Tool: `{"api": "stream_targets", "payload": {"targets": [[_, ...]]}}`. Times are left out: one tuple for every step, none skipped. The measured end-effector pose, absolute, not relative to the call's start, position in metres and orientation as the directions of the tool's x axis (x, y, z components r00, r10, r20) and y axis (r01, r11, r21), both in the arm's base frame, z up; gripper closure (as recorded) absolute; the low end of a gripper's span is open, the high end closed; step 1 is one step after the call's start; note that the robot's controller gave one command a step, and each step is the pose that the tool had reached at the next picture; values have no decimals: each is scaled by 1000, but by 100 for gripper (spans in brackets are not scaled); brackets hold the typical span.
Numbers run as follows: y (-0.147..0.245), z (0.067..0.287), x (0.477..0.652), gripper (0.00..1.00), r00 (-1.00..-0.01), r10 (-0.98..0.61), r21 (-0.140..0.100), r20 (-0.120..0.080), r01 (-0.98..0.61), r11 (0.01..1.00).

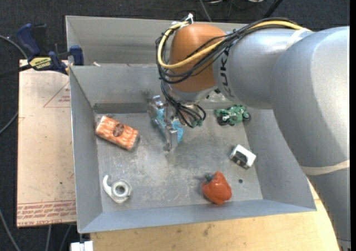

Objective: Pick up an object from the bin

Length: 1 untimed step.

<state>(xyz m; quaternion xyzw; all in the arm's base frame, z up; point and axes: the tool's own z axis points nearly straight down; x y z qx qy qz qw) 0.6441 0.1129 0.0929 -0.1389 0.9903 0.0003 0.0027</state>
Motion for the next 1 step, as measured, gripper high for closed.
{"api": "stream_targets", "payload": {"targets": [[177, 70, 647, 100, -965, -261, 2, -4, -261, 965]]}}
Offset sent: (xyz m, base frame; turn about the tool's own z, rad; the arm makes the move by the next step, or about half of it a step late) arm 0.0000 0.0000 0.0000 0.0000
